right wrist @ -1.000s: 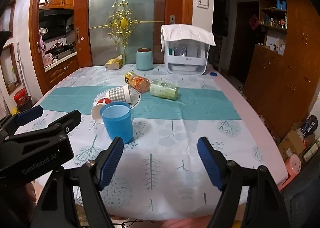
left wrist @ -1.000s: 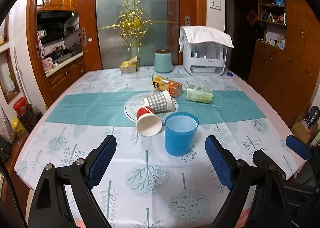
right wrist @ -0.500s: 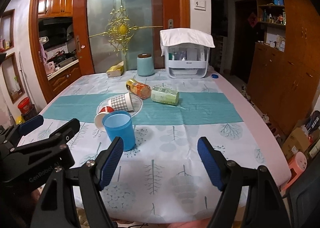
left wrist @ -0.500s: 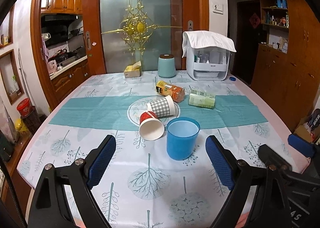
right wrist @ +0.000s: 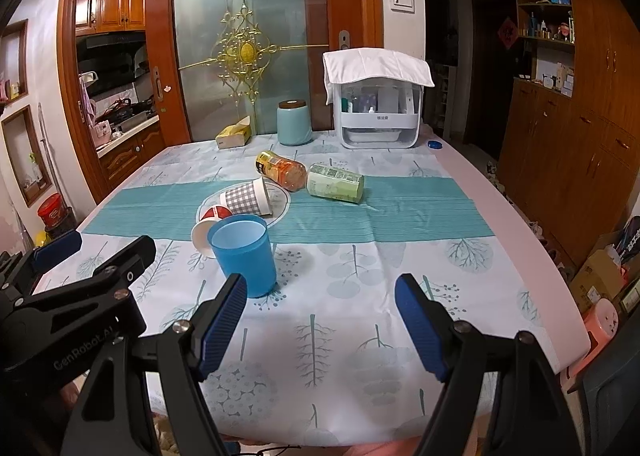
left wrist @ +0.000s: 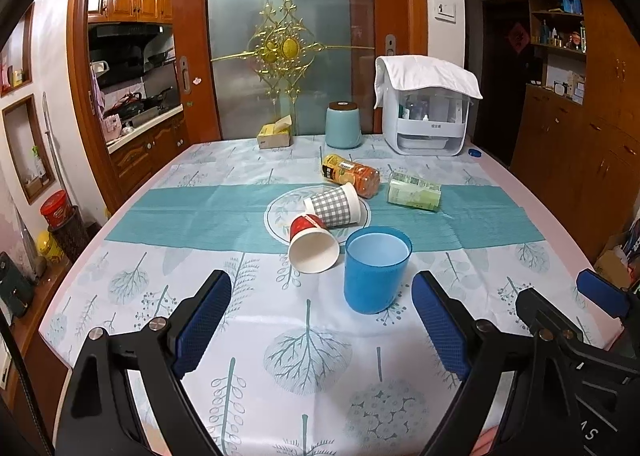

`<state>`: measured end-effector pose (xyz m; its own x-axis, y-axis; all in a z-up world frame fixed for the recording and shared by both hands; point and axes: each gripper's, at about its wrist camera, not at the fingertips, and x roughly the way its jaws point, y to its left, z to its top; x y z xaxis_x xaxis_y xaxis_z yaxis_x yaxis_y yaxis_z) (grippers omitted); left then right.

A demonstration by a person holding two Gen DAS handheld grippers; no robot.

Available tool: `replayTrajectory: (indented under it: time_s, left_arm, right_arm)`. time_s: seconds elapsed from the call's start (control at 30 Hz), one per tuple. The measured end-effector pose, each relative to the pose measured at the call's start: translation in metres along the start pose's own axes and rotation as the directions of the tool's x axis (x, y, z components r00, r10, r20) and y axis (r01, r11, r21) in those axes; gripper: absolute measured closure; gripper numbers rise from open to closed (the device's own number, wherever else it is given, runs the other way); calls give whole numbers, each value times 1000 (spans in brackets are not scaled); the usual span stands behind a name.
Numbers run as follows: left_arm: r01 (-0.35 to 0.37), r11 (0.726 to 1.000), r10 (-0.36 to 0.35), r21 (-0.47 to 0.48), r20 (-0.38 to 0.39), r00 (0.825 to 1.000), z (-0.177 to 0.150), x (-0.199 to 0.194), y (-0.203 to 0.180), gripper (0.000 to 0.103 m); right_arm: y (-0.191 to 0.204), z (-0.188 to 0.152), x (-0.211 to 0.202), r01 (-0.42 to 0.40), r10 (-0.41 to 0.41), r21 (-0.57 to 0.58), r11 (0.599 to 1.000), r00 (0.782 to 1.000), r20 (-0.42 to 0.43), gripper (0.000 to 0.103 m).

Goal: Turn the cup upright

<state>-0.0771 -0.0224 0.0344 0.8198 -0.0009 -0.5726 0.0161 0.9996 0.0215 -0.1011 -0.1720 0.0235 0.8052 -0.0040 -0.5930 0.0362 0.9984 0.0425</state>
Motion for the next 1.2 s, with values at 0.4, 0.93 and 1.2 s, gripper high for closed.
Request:
replayTrajectory:
  time_s: [0.4,0.93,1.2]
  left_arm:
    - [-5,1000,5,-14,-51,999,-3,6,7,12]
    - [-9,1000,7,-18,-83,996,-4,16,11,12]
    - [-8,1000,7,-19,-89,996,-4,18,11,12]
  right_arm:
    - [5,-3,5,9,-9,-15,1000,1000,-14,26]
    - [9,-5,17,-1,0,-17,1000,999,-37,26]
    - [9,-5,18,0,0,-18,1000,999,-38,26]
